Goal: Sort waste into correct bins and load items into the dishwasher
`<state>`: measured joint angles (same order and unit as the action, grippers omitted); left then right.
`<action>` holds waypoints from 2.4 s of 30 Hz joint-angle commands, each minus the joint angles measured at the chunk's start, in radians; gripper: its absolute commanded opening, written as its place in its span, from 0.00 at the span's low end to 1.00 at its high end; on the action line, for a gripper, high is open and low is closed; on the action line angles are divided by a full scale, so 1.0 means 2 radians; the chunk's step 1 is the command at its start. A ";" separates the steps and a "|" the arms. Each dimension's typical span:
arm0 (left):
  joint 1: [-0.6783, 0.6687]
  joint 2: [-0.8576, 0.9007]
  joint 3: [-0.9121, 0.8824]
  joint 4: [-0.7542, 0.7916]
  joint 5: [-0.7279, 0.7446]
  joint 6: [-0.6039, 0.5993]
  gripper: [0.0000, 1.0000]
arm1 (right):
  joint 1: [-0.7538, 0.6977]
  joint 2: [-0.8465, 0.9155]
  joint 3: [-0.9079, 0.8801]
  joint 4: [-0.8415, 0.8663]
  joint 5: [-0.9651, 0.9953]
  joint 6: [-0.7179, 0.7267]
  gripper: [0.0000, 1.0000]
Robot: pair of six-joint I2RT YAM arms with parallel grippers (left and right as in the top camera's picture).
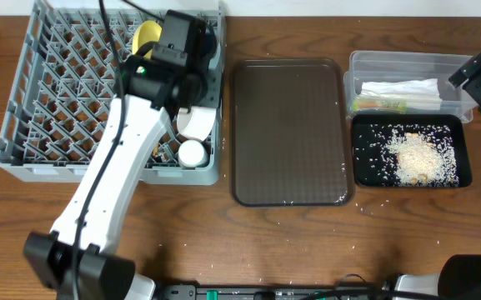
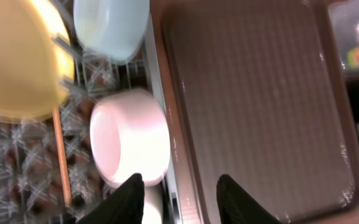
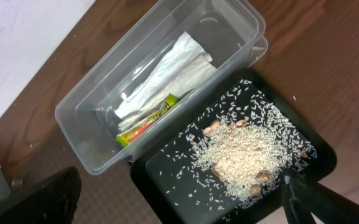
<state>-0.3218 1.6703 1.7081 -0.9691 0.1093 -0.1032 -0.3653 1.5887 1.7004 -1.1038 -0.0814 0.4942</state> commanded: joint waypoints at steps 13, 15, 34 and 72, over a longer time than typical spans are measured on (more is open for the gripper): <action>0.009 -0.297 0.006 -0.106 -0.042 -0.024 0.80 | -0.001 0.000 0.001 0.000 0.001 0.007 0.99; 0.009 -0.321 0.006 -0.106 -0.054 -0.024 0.81 | -0.001 0.000 0.001 0.000 0.001 0.007 0.99; 0.009 -0.364 0.006 -0.131 -0.064 -0.024 0.89 | -0.001 0.000 0.001 0.000 0.001 0.007 0.99; 0.234 -0.738 -0.601 0.337 0.006 0.094 0.89 | -0.001 0.000 0.001 0.000 0.001 0.007 0.99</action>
<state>0.1379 0.2745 0.6186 -0.3367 0.0662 0.0517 -0.3653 1.5887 1.7000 -1.1030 -0.0814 0.4942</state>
